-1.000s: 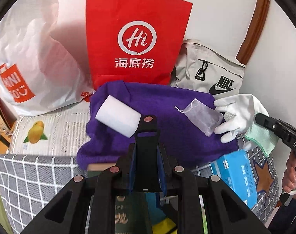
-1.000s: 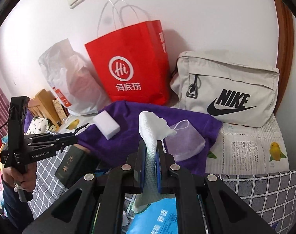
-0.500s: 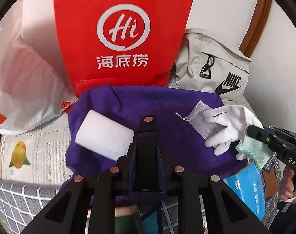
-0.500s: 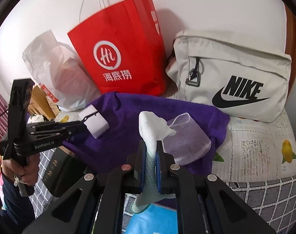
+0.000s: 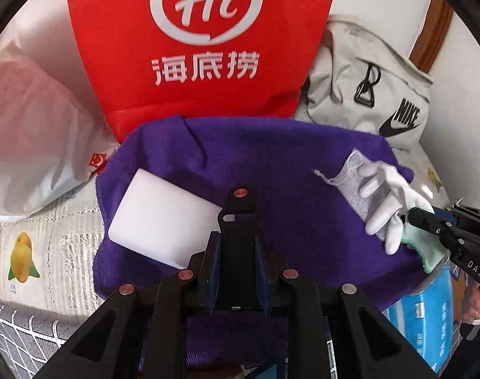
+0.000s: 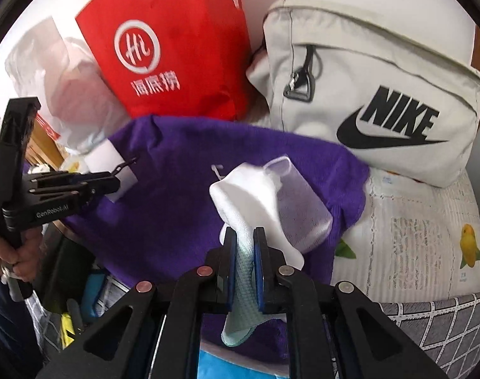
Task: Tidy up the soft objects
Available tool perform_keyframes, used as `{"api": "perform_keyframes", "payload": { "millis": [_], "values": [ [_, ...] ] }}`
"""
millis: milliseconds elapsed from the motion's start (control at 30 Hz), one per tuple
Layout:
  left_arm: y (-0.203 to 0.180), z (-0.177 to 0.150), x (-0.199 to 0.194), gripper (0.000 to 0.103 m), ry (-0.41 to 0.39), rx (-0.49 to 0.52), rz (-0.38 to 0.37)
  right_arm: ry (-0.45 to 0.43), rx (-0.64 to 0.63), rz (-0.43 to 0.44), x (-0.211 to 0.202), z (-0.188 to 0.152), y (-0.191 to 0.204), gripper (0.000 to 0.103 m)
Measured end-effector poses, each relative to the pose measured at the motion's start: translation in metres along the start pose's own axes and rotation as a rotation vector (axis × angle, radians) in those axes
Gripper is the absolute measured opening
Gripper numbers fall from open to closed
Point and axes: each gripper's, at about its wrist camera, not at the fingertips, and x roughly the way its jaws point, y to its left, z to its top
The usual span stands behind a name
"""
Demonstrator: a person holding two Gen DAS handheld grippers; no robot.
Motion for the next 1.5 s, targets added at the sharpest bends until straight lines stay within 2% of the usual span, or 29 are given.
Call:
{"api": "perform_keyframes", "payload": {
  "millis": [200, 267, 333, 400, 633, 700, 1033, 1333, 1500],
  "values": [
    [0.002, 0.0, 0.001, 0.02, 0.003, -0.001, -0.011, 0.022, 0.021, 0.018, 0.003, 0.0, -0.005, 0.015],
    [0.001, -0.001, 0.002, 0.02, 0.002, 0.004, -0.009, 0.025, 0.015, 0.022, 0.002, 0.001, -0.003, 0.029],
    [0.0, -0.002, 0.001, 0.021, 0.002, 0.009, -0.008, 0.007, -0.003, 0.018, -0.002, 0.0, 0.001, 0.039],
    [-0.001, -0.003, 0.0, 0.028, 0.001, 0.021, -0.012, 0.001, -0.018, 0.014, -0.005, 0.0, 0.004, 0.045],
    [-0.013, -0.003, -0.002, 0.04, 0.003, 0.051, 0.016, -0.028, -0.019, 0.012, -0.019, 0.002, 0.005, 0.045],
    [-0.016, -0.003, -0.005, 0.046, 0.0, 0.056, 0.035, -0.037, -0.017, 0.008, -0.024, 0.002, 0.005, 0.045],
    [-0.027, -0.014, -0.048, 0.047, -0.05, 0.061, 0.041, -0.086, -0.013, -0.004, -0.061, -0.016, 0.004, 0.047],
    [-0.035, -0.06, -0.092, 0.05, -0.071, 0.037, 0.05, -0.134, -0.033, 0.03, -0.105, -0.054, 0.025, 0.048],
    [-0.03, -0.095, -0.114, 0.05, -0.073, -0.012, 0.048, -0.126, -0.062, 0.07, -0.117, -0.08, 0.044, 0.048]
  ]
}}
